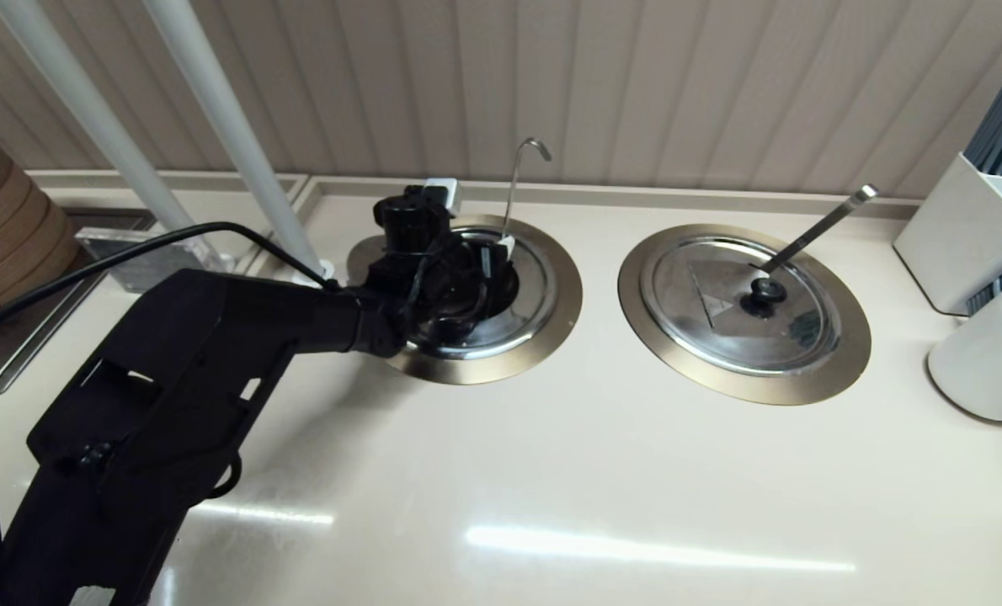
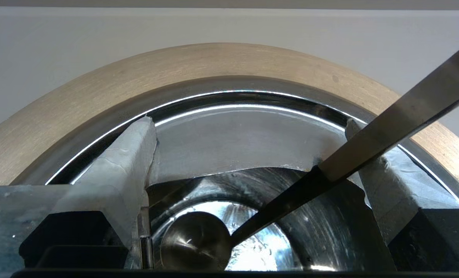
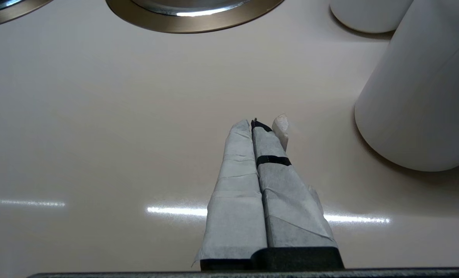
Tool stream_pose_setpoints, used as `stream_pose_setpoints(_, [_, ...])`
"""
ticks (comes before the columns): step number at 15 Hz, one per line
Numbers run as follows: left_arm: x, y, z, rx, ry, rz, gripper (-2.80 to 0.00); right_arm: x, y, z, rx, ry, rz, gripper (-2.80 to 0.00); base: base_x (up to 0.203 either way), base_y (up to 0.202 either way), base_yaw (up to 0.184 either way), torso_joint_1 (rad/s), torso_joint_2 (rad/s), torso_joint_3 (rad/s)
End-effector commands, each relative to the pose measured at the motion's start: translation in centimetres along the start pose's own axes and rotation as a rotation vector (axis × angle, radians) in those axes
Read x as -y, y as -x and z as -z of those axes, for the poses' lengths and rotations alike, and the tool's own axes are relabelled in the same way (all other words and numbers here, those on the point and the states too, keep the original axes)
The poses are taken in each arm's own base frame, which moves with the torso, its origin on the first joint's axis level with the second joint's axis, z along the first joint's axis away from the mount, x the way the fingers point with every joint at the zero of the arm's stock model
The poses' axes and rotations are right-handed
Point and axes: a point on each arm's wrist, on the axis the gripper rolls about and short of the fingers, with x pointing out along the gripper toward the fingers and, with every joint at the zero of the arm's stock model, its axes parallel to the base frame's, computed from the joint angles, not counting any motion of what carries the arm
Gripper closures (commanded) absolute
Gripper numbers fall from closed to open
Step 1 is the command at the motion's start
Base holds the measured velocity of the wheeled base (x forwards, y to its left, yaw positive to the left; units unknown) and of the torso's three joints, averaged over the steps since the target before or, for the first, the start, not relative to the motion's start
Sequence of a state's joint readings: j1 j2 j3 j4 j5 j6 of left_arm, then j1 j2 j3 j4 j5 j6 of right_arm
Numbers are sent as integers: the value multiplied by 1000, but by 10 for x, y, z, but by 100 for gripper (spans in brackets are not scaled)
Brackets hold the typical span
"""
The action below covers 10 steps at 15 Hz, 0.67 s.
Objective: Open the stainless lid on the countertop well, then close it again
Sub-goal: Stir with a spoon
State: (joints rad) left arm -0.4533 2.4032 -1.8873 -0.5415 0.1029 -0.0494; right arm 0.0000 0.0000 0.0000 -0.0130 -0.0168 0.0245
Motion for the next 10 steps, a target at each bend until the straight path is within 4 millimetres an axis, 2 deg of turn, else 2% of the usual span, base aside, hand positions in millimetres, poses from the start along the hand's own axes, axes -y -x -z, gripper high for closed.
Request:
stream_pose_setpoints(1, [6, 6, -10, 25, 4, 13, -280, 0, 0, 1, -4, 0, 0, 0, 0, 0, 0, 0, 0, 0])
stream_pose_setpoints(4, [18, 8, -6, 25, 5, 37, -280, 0, 0, 1, -4, 0, 0, 0, 0, 0, 0, 0, 0, 0])
stream_pose_setpoints(10, [19, 7, -3, 18, 3, 39, -280, 0, 0, 1, -4, 0, 0, 0, 0, 0, 0, 0, 0, 0])
